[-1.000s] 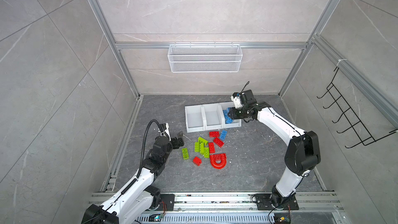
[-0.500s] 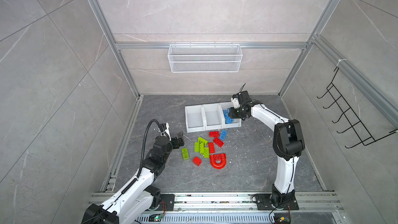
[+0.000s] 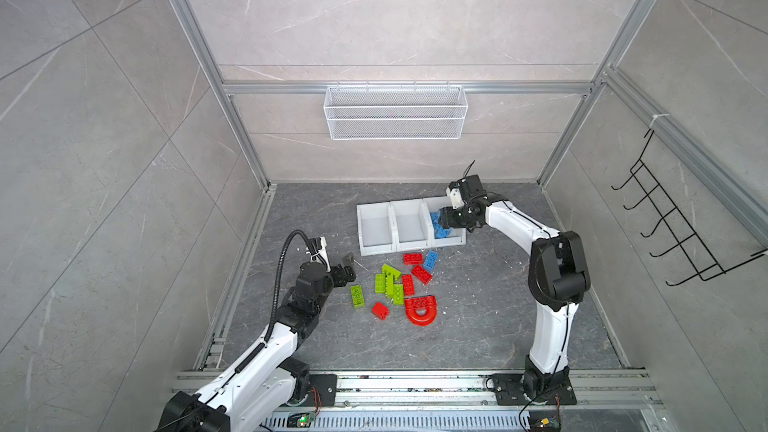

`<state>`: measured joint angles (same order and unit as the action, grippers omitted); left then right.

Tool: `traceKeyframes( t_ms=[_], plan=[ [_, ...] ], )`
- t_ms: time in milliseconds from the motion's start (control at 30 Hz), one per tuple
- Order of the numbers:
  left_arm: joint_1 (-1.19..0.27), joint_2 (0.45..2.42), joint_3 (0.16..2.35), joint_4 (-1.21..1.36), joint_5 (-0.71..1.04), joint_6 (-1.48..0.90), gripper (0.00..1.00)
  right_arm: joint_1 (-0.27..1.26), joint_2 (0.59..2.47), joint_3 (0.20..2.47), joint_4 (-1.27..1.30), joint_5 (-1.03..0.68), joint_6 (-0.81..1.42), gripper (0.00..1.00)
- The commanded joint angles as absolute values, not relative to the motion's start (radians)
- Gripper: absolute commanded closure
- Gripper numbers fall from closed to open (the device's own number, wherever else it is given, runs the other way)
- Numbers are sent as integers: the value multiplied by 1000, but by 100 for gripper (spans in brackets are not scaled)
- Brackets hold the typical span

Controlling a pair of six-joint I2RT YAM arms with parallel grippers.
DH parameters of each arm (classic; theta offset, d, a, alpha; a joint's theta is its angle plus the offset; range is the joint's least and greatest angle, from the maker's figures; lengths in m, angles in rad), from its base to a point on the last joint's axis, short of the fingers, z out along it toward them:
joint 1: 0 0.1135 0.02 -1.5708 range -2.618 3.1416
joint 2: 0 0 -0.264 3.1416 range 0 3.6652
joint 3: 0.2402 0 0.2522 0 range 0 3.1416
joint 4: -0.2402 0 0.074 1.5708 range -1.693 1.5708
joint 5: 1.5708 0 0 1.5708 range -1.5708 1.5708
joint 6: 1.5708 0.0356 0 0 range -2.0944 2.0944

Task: Sort the legos into containers by color
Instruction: 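Carry the blue brick into the compartment nearest the right arm and release, then move the right gripper back to the last blue brick near the bin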

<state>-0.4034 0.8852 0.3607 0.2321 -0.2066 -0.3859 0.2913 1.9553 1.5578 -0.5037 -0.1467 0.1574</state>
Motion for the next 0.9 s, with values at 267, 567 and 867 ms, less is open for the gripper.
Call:
traceKeyframes(
  t_ms=[267,567,867],
  plan=[
    [-402,887,380,273,-203,-376,0,414,1580,1082,-271,-125,333,42],
    [-402,882,378,270,-196,-377,1,473,1663,1016,-161,-85,402,43],
    [-402,881,392,254,-190,-371,1,493,1797,1099,-196,-69,392,49]
  ],
)
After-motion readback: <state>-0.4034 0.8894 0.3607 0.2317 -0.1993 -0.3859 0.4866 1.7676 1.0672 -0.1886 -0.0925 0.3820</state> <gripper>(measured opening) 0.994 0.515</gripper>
